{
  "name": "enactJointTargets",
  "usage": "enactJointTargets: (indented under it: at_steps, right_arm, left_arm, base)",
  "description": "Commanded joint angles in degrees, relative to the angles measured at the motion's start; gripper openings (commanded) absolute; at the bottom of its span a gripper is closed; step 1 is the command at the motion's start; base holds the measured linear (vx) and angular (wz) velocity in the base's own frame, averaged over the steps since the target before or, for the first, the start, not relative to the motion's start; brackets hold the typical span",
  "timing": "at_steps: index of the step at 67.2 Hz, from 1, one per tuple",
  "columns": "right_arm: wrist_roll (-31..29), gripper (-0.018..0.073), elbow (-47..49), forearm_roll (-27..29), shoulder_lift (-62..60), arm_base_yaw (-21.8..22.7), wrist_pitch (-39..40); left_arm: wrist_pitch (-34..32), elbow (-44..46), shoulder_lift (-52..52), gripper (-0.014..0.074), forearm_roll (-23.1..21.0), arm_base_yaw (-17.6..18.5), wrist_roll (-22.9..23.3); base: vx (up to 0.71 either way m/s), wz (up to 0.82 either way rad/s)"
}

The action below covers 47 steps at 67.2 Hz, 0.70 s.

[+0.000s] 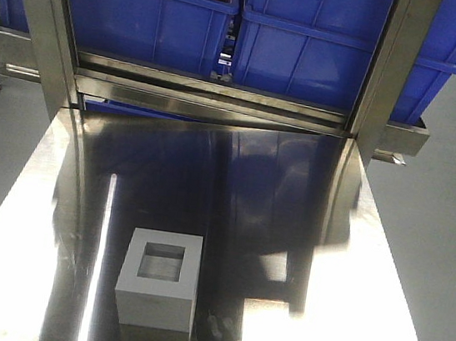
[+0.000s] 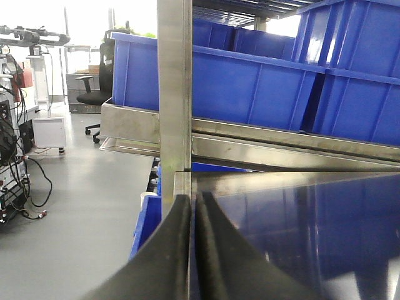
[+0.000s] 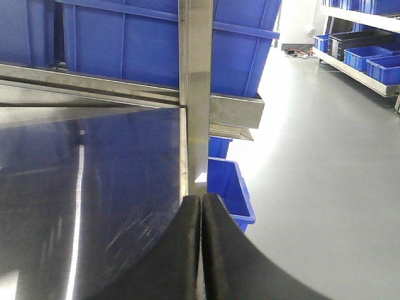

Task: Sort gray base to blue bin

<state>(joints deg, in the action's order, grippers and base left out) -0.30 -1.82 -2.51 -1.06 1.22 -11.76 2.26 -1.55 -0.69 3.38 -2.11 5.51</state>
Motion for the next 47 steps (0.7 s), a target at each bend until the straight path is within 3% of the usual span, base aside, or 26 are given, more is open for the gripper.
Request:
enactJointTargets:
  at_steps: [1,22,31,47]
  right_arm:
    - [-0.39,-0.0005,-0.29,-0.49,-0.41,0.37,4.64]
    - [-0.39,-0.0005,-0.29,-0.49,-0.41,0.37,4.54]
    - [-0.39,-0.0005,-0.29,-0.49,-0.46,0.37,4.55]
    - [-0.39,-0.0005,-0.29,-0.49,-0.46,0.37,4.55]
  left_arm:
    - [-4.55,0.73,-0.91,-0.0007,-0.10,-0.06,0.45]
    - [-4.76,0.73,-0.91,-0.0007,-0.15,-0.06,0.38]
    - [-5.26,1.53,-0.70,-0.0007,-3.38,-0.06,2.03]
    - [-4.77,8.99,5.40,-0.0007,-3.38,-0.06,2.03]
  base:
    - [0.00,0.00]
    - [0.00,0.00]
    - [0.00,0.00]
    - [0.00,0.00]
